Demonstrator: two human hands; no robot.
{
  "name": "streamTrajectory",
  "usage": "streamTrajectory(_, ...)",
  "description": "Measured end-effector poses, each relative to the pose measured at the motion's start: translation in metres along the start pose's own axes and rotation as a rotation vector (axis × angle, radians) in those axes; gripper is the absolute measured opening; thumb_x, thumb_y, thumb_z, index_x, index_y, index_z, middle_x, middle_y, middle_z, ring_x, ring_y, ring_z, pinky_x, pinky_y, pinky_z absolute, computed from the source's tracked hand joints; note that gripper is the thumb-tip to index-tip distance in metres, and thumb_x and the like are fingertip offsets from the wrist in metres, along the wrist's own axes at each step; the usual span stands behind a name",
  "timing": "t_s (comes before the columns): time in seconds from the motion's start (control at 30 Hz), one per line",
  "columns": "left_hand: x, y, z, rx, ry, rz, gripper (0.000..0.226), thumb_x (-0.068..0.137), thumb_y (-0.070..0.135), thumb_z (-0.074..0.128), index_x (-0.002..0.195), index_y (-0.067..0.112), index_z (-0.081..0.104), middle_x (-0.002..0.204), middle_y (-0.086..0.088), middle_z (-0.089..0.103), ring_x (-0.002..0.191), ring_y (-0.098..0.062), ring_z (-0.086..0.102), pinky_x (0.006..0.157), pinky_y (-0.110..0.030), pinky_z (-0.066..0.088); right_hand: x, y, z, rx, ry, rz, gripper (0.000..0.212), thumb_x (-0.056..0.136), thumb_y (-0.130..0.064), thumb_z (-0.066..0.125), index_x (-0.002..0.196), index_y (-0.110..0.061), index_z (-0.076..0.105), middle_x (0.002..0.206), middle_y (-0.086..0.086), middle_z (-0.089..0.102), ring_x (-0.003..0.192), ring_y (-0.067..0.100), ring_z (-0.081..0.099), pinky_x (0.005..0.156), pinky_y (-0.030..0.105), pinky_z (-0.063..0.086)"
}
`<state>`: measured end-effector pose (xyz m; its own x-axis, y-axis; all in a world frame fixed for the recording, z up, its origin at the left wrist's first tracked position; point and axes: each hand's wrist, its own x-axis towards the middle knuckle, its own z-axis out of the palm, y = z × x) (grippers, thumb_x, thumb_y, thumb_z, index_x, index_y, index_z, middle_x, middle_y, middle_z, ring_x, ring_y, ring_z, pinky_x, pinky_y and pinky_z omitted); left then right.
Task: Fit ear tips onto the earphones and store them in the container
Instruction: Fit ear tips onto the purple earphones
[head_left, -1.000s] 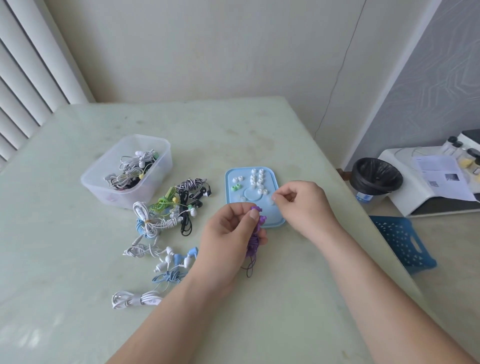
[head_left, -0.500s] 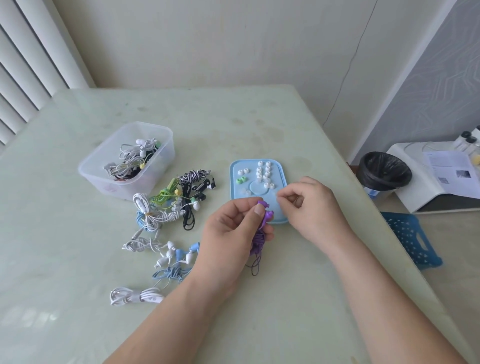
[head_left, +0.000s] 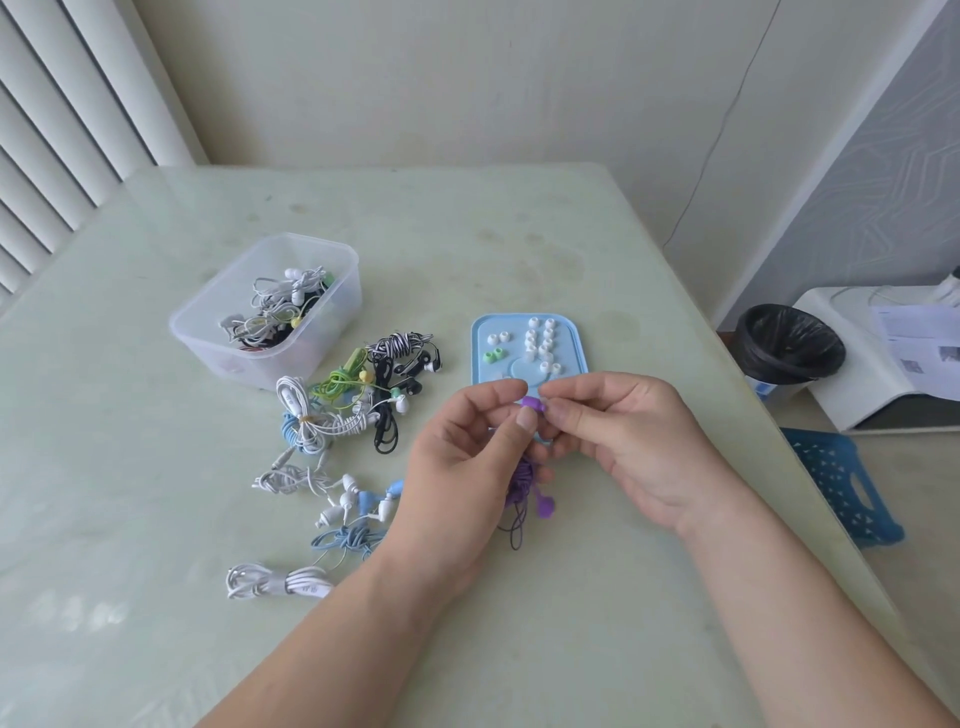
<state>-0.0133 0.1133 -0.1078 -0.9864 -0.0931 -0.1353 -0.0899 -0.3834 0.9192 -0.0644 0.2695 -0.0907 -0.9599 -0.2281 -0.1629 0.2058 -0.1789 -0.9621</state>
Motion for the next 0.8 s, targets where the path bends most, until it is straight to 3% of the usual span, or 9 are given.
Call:
streamTrajectory(0.07, 0.0002, -0.0012, 0.0002, 0.007, 0.004, 0.008, 0.014, 0.099, 0.013, 0.068, 0.113, 0.012, 0.07, 0.085, -0.015, 0.071, 0.064, -0.027, 0.064, 0.055, -0.034, 0.048, 0.0006, 0.0001, 0.0006, 0.036, -0.007, 0.018, 0.027, 0.071, -0.009, 0.079, 0.097, -0.001, 0.075, 0.088, 0.025, 0.069, 0.077, 0.031, 0.066, 0.079, 0.05, 0.054)
streamTrajectory(0.2, 0.0002, -0.0016, 0.0011, -0.056, -0.006, 0.029, 0.012, 0.098, 0.01, 0.07, 0.108, 0.005, 0.068, 0.09, -0.018, 0.074, 0.07, -0.023, 0.068, 0.078, -0.049, 0.049, -0.0009, -0.0039, 0.0003, 0.077, -0.004, 0.053, 0.025, 0.066, -0.009, 0.081, 0.09, -0.006, 0.076, 0.09, 0.027, 0.07, 0.078, 0.034, 0.067, 0.076, 0.046, 0.056)
streamTrajectory(0.3, 0.0003, -0.0019, -0.0001, -0.063, -0.011, 0.017, 0.013, 0.095, 0.014, 0.075, 0.105, 0.008, 0.069, 0.086, -0.018, 0.074, 0.07, -0.026, 0.068, 0.078, -0.052, 0.042, -0.0022, -0.0058, 0.0015, 0.07, -0.008, 0.069, 0.019, 0.065, -0.005, 0.081, 0.083, -0.007, 0.078, 0.084, 0.024, 0.072, 0.072, 0.031, 0.068, 0.065, 0.035, 0.056)
streamTrajectory(0.43, -0.0011, 0.0, -0.0004, -0.045, -0.024, 0.037, 0.01, 0.095, 0.01, 0.072, 0.104, 0.008, 0.07, 0.086, -0.012, 0.075, 0.076, -0.022, 0.069, 0.075, -0.044, 0.056, -0.0037, -0.0084, 0.0035, 0.055, 0.002, 0.059, 0.018, 0.062, -0.006, 0.081, 0.08, -0.008, 0.077, 0.078, 0.018, 0.073, 0.065, 0.024, 0.066, 0.054, 0.029, 0.047)
streamTrajectory(0.57, -0.0009, -0.0002, -0.0008, -0.028, -0.018, 0.042, 0.009, 0.096, 0.009, 0.07, 0.105, 0.008, 0.072, 0.086, -0.004, 0.074, 0.073, -0.02, 0.063, 0.073, -0.039, 0.062, -0.0033, -0.0086, 0.0047, 0.064, -0.01, 0.051, 0.013, 0.063, -0.006, 0.081, 0.075, -0.01, 0.078, 0.075, 0.013, 0.073, 0.064, 0.021, 0.064, 0.052, 0.028, 0.043)
streamTrajectory(0.8, -0.0009, 0.0012, 0.0016, -0.084, -0.023, 0.043, 0.01, 0.097, 0.007, 0.068, 0.107, 0.004, 0.068, 0.092, -0.008, 0.074, 0.076, -0.016, 0.072, 0.074, -0.036, 0.062, -0.0045, -0.0078, 0.0084, 0.11, -0.03, 0.02, 0.011, 0.067, -0.001, 0.078, 0.077, -0.004, 0.075, 0.076, 0.016, 0.072, 0.064, 0.021, 0.063, 0.053, 0.027, 0.047)
